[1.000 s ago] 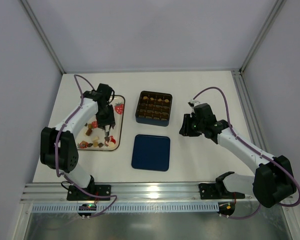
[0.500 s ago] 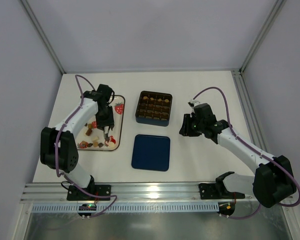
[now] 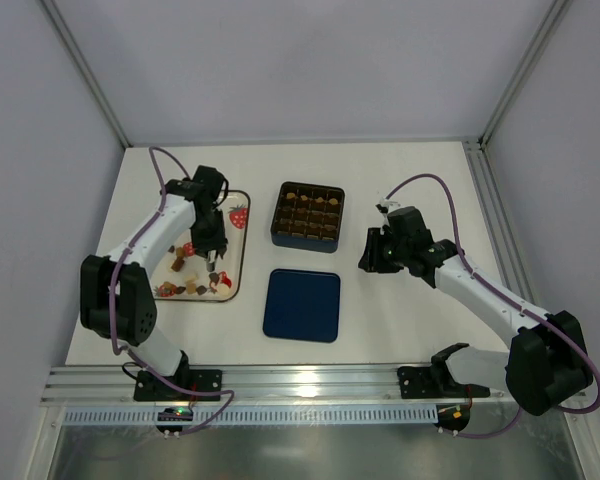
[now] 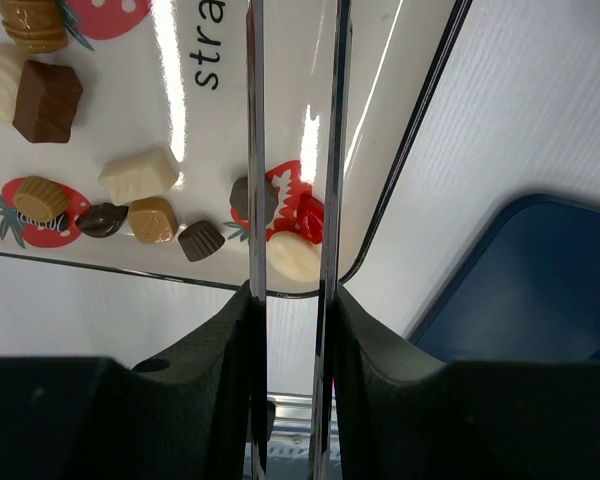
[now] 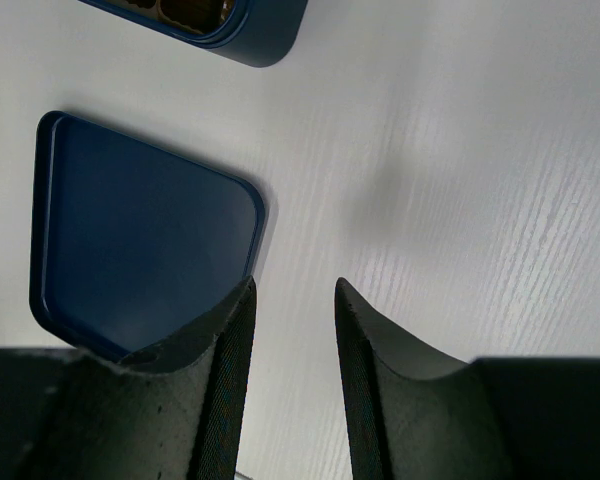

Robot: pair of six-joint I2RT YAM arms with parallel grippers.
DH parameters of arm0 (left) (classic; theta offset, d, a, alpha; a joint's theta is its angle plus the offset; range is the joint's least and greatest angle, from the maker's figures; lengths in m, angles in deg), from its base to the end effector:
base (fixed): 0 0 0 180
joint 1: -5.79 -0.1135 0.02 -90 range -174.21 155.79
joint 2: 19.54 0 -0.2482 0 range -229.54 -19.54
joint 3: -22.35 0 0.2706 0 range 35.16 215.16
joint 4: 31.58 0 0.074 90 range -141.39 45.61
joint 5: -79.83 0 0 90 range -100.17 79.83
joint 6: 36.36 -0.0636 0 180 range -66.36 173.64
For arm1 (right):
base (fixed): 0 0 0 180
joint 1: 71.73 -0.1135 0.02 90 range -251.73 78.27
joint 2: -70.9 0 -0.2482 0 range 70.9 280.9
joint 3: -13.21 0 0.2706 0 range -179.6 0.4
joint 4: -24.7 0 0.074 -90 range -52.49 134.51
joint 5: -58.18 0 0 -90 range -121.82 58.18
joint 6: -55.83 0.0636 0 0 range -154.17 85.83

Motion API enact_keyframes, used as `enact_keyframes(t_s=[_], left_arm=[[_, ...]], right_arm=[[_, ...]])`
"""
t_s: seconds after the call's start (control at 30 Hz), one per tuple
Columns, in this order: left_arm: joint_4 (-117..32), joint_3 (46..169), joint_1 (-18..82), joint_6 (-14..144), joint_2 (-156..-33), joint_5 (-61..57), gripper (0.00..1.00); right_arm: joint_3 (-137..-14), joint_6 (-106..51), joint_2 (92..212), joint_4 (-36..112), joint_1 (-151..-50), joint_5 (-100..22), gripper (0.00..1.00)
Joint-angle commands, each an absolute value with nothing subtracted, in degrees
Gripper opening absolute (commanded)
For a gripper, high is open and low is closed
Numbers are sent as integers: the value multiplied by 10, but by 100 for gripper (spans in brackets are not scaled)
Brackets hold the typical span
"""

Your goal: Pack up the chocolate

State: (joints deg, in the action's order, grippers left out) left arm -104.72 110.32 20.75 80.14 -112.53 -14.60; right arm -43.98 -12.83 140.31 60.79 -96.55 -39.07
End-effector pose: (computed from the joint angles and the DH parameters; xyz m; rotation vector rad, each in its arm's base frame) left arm 0.3208 -0.0806 0.2032 -0.3053 2.9051 -0.0015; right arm 0.2584 0.1283 0.1862 -0.1346 2.4685 0.5129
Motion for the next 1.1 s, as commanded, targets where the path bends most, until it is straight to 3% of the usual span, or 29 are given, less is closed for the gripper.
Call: enact_keyframes(t_s=[0.0, 0.67, 1.07], left_arm=[[-1059, 1135, 205, 794, -1095, -159, 26], [-1096, 1182, 220, 793, -1070, -168, 26], [-1136, 1351, 347, 837, -1143, -196, 26]], right_arm=[[-457, -127, 1402, 597, -969, -389, 40], [-460, -123, 1403, 596, -969, -390, 40], [-466, -123, 1387, 610, -969, -370, 40]])
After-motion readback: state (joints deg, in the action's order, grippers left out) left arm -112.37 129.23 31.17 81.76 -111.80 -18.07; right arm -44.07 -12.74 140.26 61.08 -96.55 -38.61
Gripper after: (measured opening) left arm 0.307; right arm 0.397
